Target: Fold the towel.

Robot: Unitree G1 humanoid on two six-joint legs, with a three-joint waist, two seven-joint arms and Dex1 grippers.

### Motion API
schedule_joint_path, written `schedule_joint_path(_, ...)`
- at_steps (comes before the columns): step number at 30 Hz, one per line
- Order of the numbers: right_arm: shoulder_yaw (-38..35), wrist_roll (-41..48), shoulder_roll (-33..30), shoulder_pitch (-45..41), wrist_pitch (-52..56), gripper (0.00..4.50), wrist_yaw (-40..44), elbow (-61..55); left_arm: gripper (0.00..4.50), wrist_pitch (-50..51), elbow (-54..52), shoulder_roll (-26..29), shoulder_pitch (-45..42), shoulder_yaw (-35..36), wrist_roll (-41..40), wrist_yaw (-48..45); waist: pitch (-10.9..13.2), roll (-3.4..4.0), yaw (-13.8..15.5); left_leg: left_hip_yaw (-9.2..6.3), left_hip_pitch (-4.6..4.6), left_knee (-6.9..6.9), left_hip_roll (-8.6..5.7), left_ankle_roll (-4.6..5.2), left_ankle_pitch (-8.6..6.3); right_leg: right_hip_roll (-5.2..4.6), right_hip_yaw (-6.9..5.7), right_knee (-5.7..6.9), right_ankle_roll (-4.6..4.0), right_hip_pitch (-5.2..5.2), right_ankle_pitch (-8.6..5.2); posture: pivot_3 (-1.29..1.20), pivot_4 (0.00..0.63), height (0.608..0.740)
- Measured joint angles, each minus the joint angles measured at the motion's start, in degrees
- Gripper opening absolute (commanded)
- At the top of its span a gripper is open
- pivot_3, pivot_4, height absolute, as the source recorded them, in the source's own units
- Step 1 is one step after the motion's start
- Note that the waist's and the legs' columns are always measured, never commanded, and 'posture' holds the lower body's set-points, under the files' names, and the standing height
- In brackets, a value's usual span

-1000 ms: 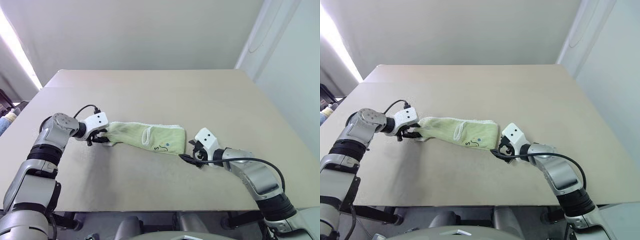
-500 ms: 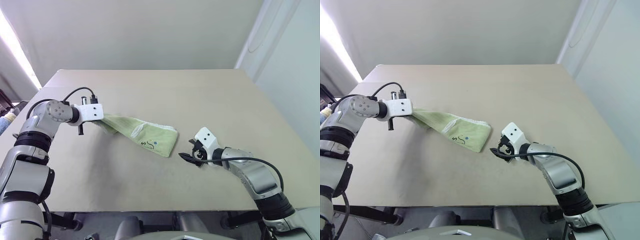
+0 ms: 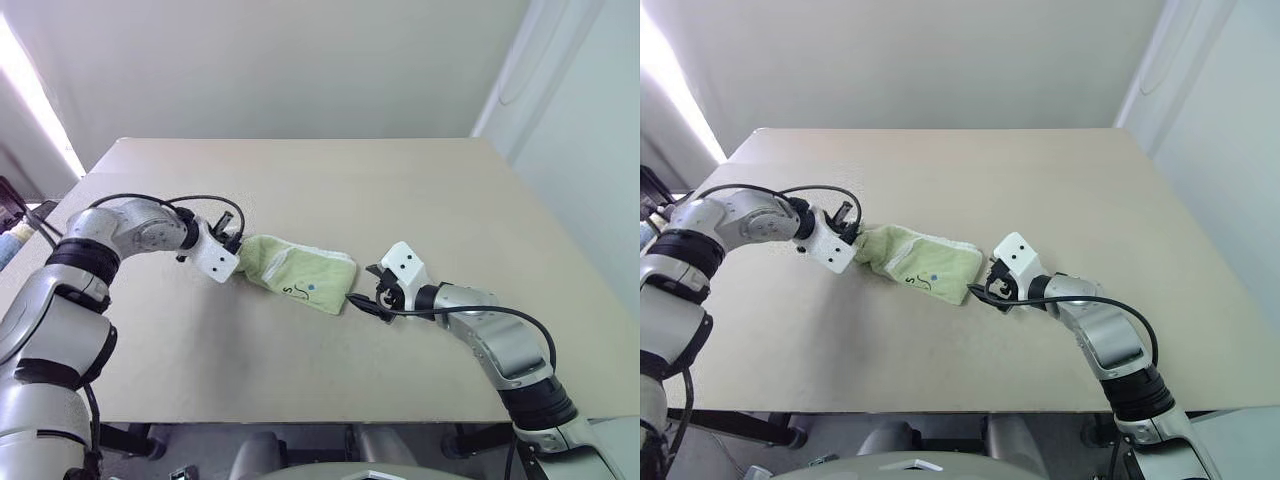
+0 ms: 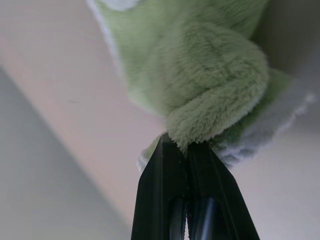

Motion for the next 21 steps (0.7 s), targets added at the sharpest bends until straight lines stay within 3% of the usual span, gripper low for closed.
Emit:
schedule_joint_path(6, -2.0, 5.6, 3.4, -3.7, 2.8, 3.96, 1.5, -0.7, 0.04, -0.1, 3.8, -1.8, -7.0, -8.7, 13.2, 18.2, 0.0, 0.0, -0.4, 0.0, 0.03, -0.01, 0.0, 0.0, 0.0, 0.03, 0.0, 0.08, 0.03, 0.0, 0.01, 0.0, 0.0, 0.712)
schedule_joint_path(14, -0.1, 5.1, 4.9, -5.8, 3.2, 3.96, 0.8, 0.6, 0.04, 0.3, 6.3, -7.1, -14.8, -23.8, 30.2, 44.2, 0.0, -0.02, 0.9, -0.01, -0.08, -0.01, -0.05, -0.01, -0.01, -0.04, -0.02, -0.02, 0.17, -0.04, -0.03, 0.0, 0.0, 0.712)
schedule_joint_path(21, -1.0, 5.0, 3.8, -4.1, 3.6, 3.96, 0.1, 0.6, 0.04, -1.8, 2.6, -13.0, -17.9, -29.0, 34.2, 58.7, 0.0, -0.02, 1.7, 0.0, -0.08, -0.03, -0.06, -0.01, -0.01, -0.06, -0.02, 0.02, 0.22, -0.06, -0.06, 0.0, 0.0, 0.712)
